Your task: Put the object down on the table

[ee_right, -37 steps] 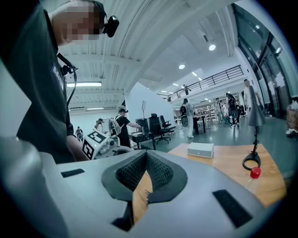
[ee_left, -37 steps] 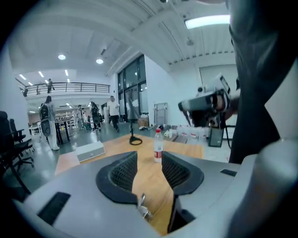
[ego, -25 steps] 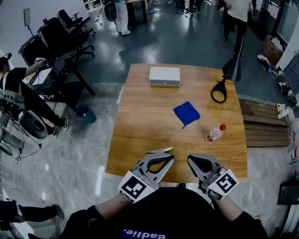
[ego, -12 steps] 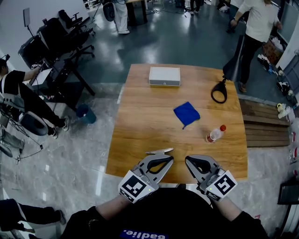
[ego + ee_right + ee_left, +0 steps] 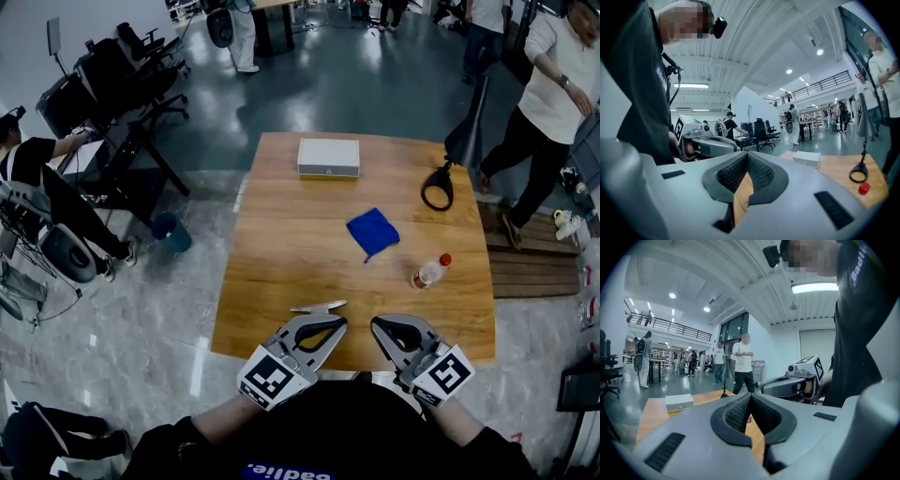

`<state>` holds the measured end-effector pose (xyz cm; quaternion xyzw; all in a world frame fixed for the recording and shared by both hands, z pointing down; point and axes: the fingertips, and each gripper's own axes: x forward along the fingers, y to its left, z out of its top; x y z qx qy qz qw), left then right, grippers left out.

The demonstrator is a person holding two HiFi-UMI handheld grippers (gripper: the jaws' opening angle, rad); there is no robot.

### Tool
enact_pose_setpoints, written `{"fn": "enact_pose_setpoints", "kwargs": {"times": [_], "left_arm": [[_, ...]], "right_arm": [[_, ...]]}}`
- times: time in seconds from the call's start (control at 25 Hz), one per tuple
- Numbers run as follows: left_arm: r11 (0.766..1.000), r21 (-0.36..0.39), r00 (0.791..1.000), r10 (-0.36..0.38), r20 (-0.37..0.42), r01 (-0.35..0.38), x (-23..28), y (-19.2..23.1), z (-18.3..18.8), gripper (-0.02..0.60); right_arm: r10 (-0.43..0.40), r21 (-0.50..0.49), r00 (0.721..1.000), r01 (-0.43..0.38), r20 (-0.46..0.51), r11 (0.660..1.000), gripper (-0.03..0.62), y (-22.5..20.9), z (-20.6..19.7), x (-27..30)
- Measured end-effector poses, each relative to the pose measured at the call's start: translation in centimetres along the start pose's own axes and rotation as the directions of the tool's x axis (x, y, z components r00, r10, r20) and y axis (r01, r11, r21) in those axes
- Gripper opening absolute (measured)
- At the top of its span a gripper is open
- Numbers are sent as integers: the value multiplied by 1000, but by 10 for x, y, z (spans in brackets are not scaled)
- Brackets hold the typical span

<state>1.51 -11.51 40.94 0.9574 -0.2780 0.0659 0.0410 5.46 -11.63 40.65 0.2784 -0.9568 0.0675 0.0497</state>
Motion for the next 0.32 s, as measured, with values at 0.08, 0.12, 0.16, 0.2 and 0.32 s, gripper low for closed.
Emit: {"fn": "enact_pose_setpoints", "kwargs": {"times": [0.08, 0.12, 0.16, 0.2, 0.32], "left_arm": [[1000, 9, 1000, 2, -2, -2, -2, 0, -1, 8], [1000, 12, 1000, 2, -3, -2, -2, -1, -1, 8], [1000, 14, 1000, 2, -3, -2, -2, -1, -1, 8], [1000, 15, 1000, 3, -3, -3, -2, -1, 0, 8], [1000, 19, 1000, 4, -4, -4, -2, -1, 0, 8]], "right_arm": [[-1, 0, 1000, 1, 0, 1000, 5, 2, 0, 0], [-1, 0, 1000, 1, -1, 1000, 5, 2, 0, 0], [-1, -1, 1000, 1, -2, 1000, 5, 2, 0, 0], [-2, -1, 1000, 2, -2, 1000, 5, 2, 0, -1], [-2, 0, 1000, 2, 0, 1000, 5, 2, 0, -1]]}}
